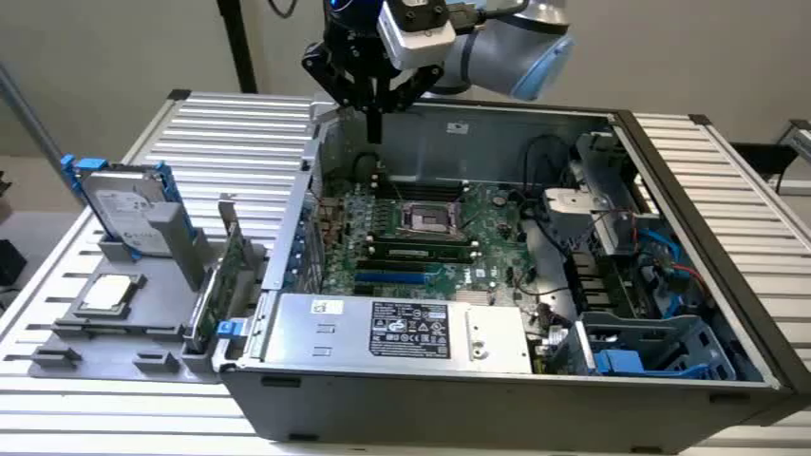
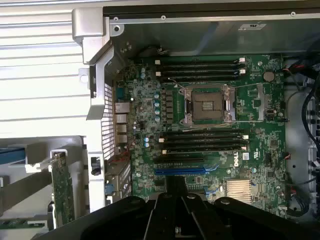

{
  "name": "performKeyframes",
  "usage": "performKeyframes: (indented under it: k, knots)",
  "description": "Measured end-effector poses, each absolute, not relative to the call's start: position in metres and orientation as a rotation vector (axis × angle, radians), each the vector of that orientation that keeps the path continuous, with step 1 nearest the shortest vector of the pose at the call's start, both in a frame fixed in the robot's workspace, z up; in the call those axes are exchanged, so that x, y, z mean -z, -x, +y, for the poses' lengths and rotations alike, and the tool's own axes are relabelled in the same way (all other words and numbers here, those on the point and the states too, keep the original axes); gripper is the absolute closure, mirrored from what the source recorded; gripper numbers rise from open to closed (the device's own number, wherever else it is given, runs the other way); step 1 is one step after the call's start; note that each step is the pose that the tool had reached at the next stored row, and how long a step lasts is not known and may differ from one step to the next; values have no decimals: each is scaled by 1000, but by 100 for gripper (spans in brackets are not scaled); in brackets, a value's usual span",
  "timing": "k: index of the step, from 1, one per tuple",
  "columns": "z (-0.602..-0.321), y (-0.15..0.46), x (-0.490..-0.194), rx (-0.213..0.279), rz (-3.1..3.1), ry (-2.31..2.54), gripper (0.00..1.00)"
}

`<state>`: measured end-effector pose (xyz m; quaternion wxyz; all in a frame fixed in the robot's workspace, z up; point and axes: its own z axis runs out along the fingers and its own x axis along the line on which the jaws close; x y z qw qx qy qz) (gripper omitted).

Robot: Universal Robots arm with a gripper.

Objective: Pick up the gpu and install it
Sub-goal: 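Reach for the gpu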

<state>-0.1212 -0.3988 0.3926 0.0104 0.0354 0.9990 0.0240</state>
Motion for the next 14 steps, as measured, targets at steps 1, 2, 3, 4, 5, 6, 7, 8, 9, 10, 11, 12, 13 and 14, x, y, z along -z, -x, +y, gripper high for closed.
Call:
performKeyframes:
  k: [1, 2, 3, 4, 5, 6, 7, 8, 9, 10, 11, 12, 13, 14]
  knots:
    - [-399, 121, -393, -75, 3118, -110, 89]
    - [-399, 121, -393, -75, 3118, -110, 89]
    - [-399, 121, -393, -75, 3118, -110, 89]
    - [-399, 121, -393, -75, 3118, -110, 89]
    - [-399, 121, -393, -75, 3118, -110, 89]
    - [-399, 121, -393, -75, 3118, -110, 89]
    - [-399, 121, -393, -75, 3118, -110, 89]
    - [-399, 121, -393, -75, 3118, -110, 89]
    - [-399, 121, -393, -75, 3118, -110, 89]
    - [-399, 121, -393, -75, 3118, -110, 89]
    - [-399, 121, -393, -75, 3118, -110, 89]
    - [-399, 121, -393, -75, 3118, -110, 89]
    - [-399, 121, -393, -75, 3118, -110, 89]
    - [-399, 121, -393, -75, 3118, -110, 89]
